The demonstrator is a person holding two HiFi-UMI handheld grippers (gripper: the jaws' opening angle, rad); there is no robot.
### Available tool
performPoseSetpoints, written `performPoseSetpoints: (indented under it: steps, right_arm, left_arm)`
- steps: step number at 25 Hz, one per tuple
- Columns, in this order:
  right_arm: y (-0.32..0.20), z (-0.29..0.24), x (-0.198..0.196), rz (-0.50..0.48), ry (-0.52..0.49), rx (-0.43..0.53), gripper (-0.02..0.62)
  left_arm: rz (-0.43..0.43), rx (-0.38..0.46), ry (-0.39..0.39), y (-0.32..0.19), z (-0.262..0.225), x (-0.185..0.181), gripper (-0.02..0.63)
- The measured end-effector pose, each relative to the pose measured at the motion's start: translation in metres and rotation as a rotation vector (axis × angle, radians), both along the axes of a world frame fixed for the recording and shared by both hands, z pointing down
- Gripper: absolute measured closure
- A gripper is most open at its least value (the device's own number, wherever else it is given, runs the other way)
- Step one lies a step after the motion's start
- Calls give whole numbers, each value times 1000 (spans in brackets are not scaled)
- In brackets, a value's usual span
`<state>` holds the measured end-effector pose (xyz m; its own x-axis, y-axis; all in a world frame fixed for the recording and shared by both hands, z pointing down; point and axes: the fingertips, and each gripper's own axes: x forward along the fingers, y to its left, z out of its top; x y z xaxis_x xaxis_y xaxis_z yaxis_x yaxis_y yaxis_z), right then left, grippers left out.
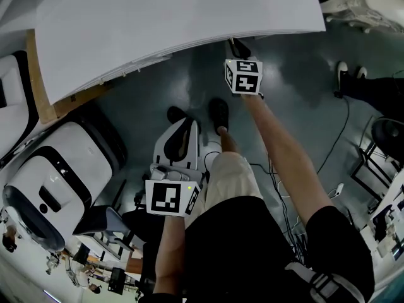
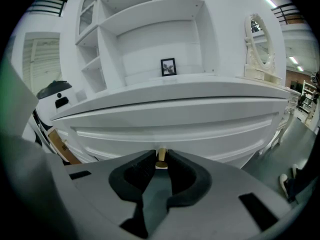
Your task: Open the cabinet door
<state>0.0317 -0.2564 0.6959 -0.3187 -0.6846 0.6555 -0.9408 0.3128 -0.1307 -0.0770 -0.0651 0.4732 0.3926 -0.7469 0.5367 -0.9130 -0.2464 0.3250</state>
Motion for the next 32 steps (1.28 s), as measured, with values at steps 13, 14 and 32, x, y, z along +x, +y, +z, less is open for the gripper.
performPoseSetpoints:
  steps: [13,14,32]
  right_arm:
    - [17,0,8,3,2,-2,508]
    - [21,0,8,1,3,-5,508]
    - [81,-3,22,-27,37,-14,508]
  left_arm:
    - [-9,9,-1,10,-4,3,572]
    - [-8,10,-3,11,-4,2,572]
    - [-17,25,1,26,-13,10,572]
